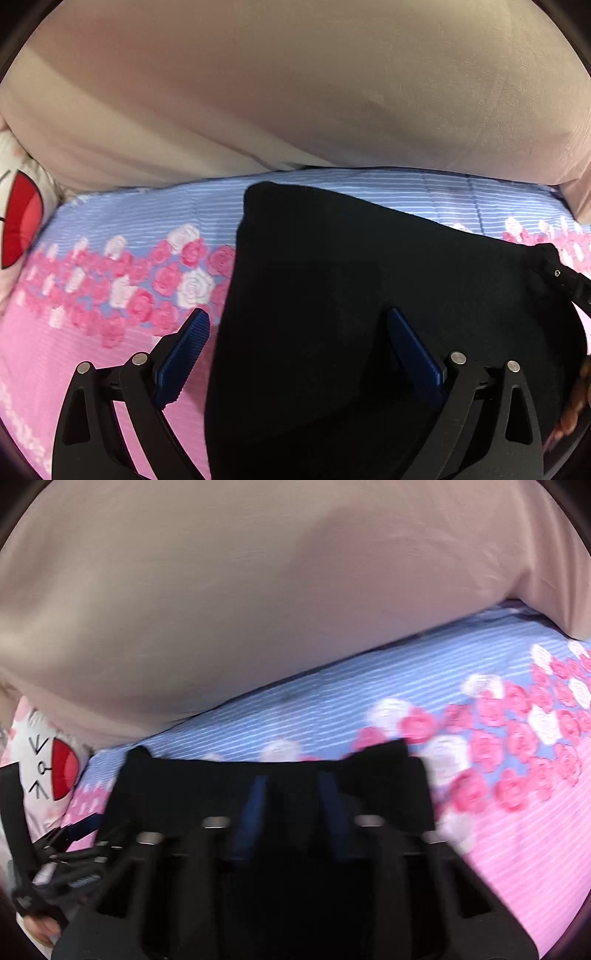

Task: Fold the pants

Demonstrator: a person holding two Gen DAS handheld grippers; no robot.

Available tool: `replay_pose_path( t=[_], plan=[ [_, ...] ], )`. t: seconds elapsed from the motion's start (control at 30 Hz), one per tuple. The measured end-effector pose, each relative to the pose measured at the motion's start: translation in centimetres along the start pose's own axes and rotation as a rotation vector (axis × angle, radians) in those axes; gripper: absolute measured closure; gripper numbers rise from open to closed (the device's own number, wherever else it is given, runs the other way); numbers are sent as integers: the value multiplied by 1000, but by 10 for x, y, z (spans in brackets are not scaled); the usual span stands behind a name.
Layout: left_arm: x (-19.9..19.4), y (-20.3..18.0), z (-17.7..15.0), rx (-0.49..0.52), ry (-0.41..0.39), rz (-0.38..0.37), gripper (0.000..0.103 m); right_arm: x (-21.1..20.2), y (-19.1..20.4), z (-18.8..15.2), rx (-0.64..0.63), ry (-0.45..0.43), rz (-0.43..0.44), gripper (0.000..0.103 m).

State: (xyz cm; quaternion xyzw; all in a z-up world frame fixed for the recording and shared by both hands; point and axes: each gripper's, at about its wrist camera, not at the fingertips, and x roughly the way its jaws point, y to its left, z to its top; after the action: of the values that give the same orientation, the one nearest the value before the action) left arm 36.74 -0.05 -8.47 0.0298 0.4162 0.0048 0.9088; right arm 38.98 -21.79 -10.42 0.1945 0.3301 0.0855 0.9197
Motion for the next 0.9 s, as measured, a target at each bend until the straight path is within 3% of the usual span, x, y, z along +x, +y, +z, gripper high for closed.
replay_pose_path(
  t=[0.13, 0.2, 0.23, 0.3, 0.37, 0.43, 0.47, 0.53, 0.57, 0.6, 0.67, 0.7, 0.73, 0.77, 0.8, 0.87, 0.9],
  plan=[
    [0, -5, -2, 29, -28, 21, 5, -1, -19, 2, 76, 7, 57, 103],
    [-2, -5, -2, 33, -35, 40, 5, -21, -25, 5, 127, -8, 50, 101],
    [-3, -6, -2, 37, -39, 52, 5, -34, -23, 3, 129, -33, 61, 96],
    [-4, -6, -2, 40, -41, 55, 5, -60, 6, -5, 44, -56, 125, 96],
    [-3, -3, -1, 32, -37, 47, 5, -65, 21, -19, -34, -15, 113, 96],
    [-3, -3, -1, 31, -36, 44, 5, -52, 10, -28, -55, 39, 22, 101],
    [-3, -3, 0, 29, -34, 41, 5, -43, -8, -30, -22, 47, 31, 103],
    [-2, -2, 0, 21, -26, 28, 5, -47, -35, -28, 124, 32, 129, 103],
    [-2, -2, 0, 21, -26, 31, 5, -57, -39, -27, 187, 21, 105, 103],
    [-2, -1, -1, 27, -28, 34, 5, -68, -35, -26, 184, 2, 127, 96],
    [0, 1, -1, 23, -28, 27, 5, -88, -18, -31, 109, -9, 177, 96],
    [1, 3, -2, 16, -27, 17, 5, -92, -11, -36, 62, 6, 172, 96],
    [1, 4, -2, 10, -26, 11, 5, -87, -8, -45, 0, 40, 114, 97],
    [2, 4, -2, 3, -25, 5, 5, -81, -11, -50, -34, 57, 64, 103],
    [3, 5, -2, -1, -24, -1, 5, -74, -19, -53, -47, 52, 71, 103],
    [1, 6, -2, -23, -18, -20, 5, -75, -42, -49, 72, 44, 154, 103],
    [-4, 8, -1, -26, -26, -35, 7, -78, -42, -44, 105, 49, 150, 103]
  ],
)
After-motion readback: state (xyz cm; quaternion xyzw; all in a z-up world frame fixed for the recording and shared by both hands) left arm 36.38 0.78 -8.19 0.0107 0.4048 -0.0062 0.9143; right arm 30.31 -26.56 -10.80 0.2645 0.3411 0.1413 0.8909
